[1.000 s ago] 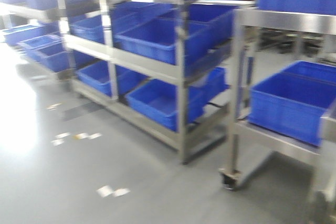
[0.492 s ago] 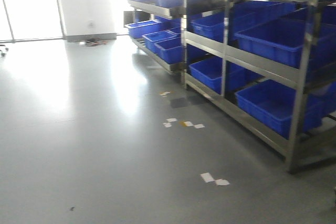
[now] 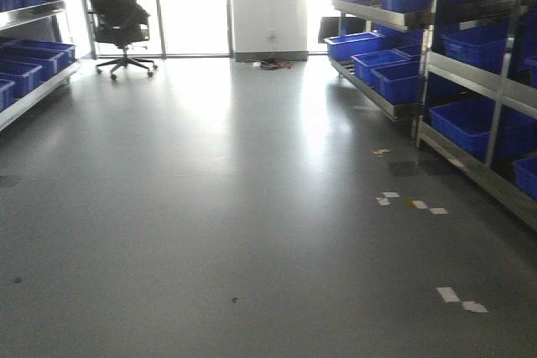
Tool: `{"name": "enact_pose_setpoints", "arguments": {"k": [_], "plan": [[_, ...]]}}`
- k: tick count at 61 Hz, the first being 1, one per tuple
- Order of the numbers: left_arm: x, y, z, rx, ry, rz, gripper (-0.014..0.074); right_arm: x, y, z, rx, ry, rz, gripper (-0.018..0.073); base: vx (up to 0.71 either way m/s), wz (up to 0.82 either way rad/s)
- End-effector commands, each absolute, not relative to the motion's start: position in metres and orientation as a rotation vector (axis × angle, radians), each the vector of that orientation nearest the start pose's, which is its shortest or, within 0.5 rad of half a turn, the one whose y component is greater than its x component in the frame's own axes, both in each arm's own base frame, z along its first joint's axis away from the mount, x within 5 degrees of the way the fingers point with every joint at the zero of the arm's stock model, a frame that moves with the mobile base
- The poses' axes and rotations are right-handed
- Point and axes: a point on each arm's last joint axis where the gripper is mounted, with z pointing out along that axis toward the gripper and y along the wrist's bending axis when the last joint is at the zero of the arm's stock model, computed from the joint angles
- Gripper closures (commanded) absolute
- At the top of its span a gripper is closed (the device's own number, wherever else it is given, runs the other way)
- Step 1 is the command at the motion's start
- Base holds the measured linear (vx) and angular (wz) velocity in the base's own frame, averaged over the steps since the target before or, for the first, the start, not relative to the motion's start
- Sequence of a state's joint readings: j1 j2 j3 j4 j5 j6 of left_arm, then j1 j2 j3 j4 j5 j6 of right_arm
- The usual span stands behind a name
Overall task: Pick red cube and place on left shelf
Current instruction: 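Drive the base away from the table carrying the cube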
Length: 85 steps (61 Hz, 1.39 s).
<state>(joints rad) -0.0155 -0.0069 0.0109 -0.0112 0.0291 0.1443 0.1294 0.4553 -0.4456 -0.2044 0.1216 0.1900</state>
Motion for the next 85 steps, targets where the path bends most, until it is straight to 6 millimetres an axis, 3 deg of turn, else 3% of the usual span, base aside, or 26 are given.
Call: {"name": "enact_pose_setpoints", "arguments": {"k": [1, 51, 85], "plan": [[0.0573, -0.0011, 0.2075, 0.108, 1.454, 0.089, 0.0491, 0.1008, 0.0116, 0.3367, -0.108, 1.499, 0.068, 0.0501, -0.10, 0.59], [0.0573, -0.0011, 0.2075, 0.108, 1.454, 0.089, 0.0491, 0.1005, 0.0115, 0.3366, -0.107, 1.501, 0.068, 0.0501, 0.07, 0.31], [0.0573, -0.0011, 0.2075, 0.108, 1.454, 0.089, 0.0491, 0.1005, 0.0115, 0.3366, -0.107, 1.501, 0.068, 0.0501, 0.38, -0.09]]}}
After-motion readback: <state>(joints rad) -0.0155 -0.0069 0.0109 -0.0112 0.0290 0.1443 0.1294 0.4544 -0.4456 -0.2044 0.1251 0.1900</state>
